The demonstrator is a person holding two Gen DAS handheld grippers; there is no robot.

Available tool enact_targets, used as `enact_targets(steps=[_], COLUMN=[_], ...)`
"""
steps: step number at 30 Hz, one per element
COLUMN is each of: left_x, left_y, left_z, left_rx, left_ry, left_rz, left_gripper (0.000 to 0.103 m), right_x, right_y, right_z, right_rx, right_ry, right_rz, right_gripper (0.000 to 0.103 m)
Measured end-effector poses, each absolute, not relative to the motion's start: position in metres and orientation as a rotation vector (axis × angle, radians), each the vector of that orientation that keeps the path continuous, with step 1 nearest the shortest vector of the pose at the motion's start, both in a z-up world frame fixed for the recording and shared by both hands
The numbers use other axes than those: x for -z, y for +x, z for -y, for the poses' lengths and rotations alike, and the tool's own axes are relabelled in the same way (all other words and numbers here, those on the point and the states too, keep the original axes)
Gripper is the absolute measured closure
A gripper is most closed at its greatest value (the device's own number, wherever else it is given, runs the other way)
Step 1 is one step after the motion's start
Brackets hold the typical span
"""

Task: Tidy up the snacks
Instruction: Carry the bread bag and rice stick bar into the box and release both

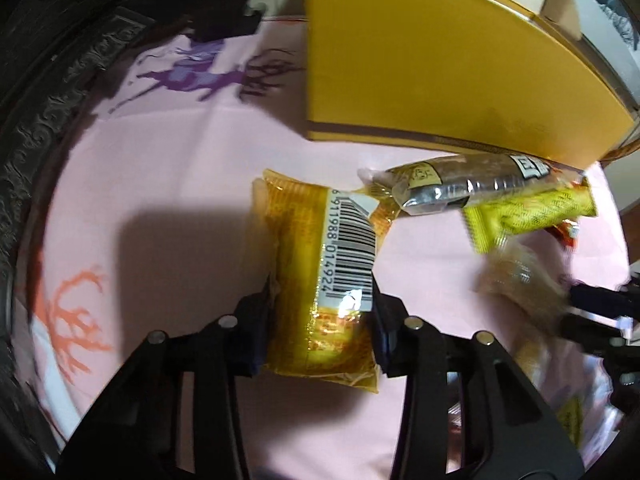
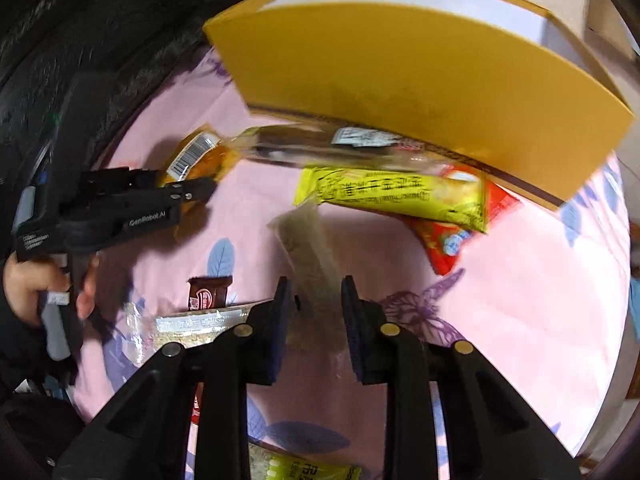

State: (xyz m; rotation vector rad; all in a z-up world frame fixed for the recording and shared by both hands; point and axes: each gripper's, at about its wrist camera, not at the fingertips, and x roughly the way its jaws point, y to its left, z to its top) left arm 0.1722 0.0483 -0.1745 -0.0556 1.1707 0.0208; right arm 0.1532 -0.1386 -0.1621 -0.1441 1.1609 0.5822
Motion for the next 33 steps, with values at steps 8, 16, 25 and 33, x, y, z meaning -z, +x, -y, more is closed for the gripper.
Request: enact_targets(steps=[8,16,25,33], left_x=[0.173,0.172,0.153,0.116], left_y=[0.158,0.152,0.138,0.137], left_z=[-0.018,-0.013,-0.012,0.016], left_rx=[0.054,0.053,0.063,0.105], left_ry=[-0.024,-0.035,-0.078,-0.052], left_rz=[-1.187,-1.175,-1.149,-1.082], left_gripper=[0.063,0.066,0.067,0.067], right_x=[0.172,0.182,0.146,0.114], right_y=[0.172,0.165,0.135,0.128], right_z=[0.113,0.105,0.144,0.173], right_rx=[-0.607,-0.570,-0.530,-0.469], right_ry=[-0.268,-0.299,-0.181,-0.064], right_rz=[-1.215,-1.201,-1.122,-1.053], right_gripper=[0.066,0.072,0.074,0.074])
